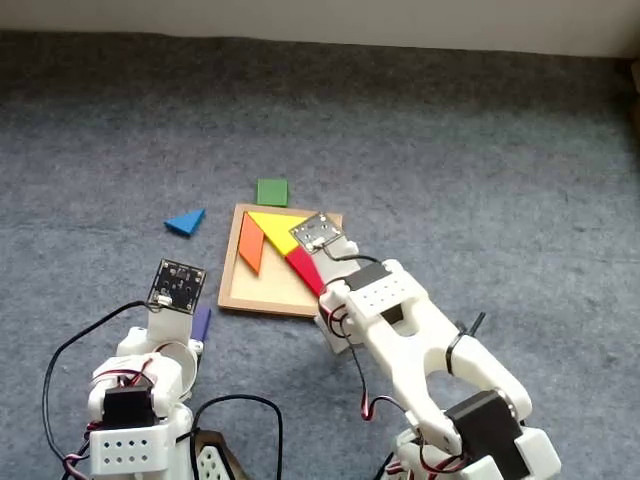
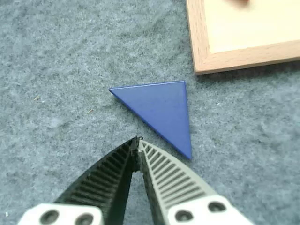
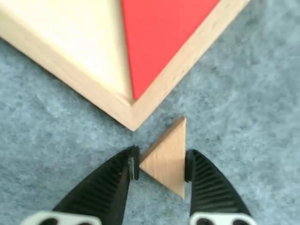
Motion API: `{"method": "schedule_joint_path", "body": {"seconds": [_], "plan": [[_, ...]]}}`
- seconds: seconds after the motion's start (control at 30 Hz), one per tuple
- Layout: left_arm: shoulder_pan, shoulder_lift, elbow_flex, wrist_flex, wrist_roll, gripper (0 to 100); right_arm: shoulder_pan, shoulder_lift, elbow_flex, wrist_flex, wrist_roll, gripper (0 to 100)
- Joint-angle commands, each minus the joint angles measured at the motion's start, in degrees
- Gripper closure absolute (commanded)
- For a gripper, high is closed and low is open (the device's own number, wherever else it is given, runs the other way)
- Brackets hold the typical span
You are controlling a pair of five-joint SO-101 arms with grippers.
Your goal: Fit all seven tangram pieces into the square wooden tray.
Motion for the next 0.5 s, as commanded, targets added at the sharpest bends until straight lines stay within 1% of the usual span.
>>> {"method": "schedule_joint_path", "body": {"seconds": [0.0, 0.17, 0.33, 0.47], "plan": [[-0.22, -1.45, 1.1, 0.26, 0.18, 99, -0.22, -5.49, -1.63, 2.33, 0.79, 88.9], [-0.22, -1.45, 1.1, 0.26, 0.18, 99, -0.31, -17.54, -1.45, 5.49, -0.35, 88.9], [-0.22, -1.45, 1.1, 0.26, 0.18, 99, -0.75, -21.58, -2.07, 6.02, -10.29, 88.9], [-0.22, -1.45, 1.1, 0.26, 0.18, 99, -3.91, -21.58, -2.15, 5.76, -17.76, 88.9]]}}
